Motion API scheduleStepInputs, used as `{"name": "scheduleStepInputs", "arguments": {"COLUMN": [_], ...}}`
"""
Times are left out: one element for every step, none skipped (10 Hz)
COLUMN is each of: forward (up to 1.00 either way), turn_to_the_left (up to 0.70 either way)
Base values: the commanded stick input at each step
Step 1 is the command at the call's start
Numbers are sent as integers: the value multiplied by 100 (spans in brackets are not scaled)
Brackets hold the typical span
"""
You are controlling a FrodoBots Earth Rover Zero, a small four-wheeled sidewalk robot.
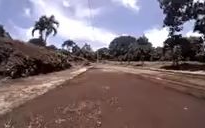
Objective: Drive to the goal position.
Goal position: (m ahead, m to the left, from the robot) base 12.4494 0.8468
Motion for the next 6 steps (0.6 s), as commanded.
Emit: {"name": "scheduleStepInputs", "arguments": {"forward": [85, 85, 85, 85, 85, 85], "turn_to_the_left": [0, 0, 0, 0, 0, 0]}}
